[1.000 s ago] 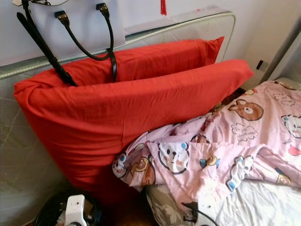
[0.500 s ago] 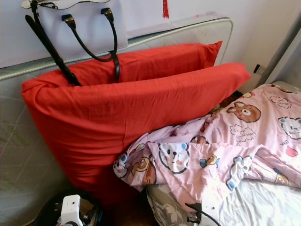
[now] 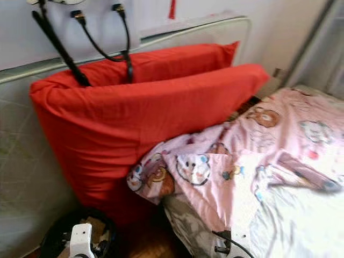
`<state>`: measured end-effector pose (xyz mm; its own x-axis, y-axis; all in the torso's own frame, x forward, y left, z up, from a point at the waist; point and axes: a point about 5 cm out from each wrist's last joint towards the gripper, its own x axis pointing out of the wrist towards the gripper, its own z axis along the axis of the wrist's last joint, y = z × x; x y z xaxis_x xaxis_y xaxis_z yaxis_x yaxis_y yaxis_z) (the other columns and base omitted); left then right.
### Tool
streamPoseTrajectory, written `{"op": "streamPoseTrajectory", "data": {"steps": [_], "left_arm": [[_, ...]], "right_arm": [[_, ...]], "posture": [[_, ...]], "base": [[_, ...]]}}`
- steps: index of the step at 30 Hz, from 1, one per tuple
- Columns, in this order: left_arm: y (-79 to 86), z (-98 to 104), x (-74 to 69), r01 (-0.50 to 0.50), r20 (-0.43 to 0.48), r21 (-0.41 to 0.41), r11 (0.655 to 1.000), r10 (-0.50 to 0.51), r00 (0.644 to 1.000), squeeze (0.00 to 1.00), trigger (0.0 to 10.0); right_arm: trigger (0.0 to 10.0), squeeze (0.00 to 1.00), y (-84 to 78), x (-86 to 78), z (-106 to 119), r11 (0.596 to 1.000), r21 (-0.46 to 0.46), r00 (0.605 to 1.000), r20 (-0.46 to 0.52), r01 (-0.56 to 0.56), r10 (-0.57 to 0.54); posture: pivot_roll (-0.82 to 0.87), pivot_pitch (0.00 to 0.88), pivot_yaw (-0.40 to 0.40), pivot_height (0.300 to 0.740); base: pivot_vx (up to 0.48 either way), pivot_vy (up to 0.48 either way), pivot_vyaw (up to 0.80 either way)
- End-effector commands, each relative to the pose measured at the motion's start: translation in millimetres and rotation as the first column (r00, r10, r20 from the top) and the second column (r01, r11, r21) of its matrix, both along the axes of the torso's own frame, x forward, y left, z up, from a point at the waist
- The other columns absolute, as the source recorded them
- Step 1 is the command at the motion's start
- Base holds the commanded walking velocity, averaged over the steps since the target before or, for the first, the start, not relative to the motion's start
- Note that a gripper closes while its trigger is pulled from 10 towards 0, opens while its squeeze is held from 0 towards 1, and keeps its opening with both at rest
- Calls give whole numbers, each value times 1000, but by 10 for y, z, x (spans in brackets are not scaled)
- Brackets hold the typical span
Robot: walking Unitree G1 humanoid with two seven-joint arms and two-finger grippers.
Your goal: Clean up the room
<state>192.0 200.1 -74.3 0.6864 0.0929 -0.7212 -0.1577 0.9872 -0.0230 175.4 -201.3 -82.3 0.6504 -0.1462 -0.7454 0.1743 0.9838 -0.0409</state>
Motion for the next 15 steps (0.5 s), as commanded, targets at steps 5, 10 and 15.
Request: {"op": "streamPoseTrajectory", "data": {"steps": [5, 10, 15], "left_arm": [[3, -24, -39, 22, -25, 11, 1000, -22, 999, 0, 10000], [6, -25, -42, 23, -26, 12, 1000, -22, 999, 0, 10000], [6, -29, -49, 26, -29, 13, 1000, -26, 999, 0, 10000]], "right_arm": [[10000, 0, 19, -33, -23, 1000, -5, 1000, -24, 4, -5], [10000, 0, 19, -28, -20, 1000, -6, 1000, -19, 8, -8], [10000, 0, 2, -39, -20, 1000, -11, 1000, -15, 13, -13]], "posture": [[-31, 0, -34, 722], [-31, 0, -34, 722], [-30, 0, -33, 722]], "base": [[-325, 0, 0], [-330, 0, 0], [-326, 0, 0]]}}
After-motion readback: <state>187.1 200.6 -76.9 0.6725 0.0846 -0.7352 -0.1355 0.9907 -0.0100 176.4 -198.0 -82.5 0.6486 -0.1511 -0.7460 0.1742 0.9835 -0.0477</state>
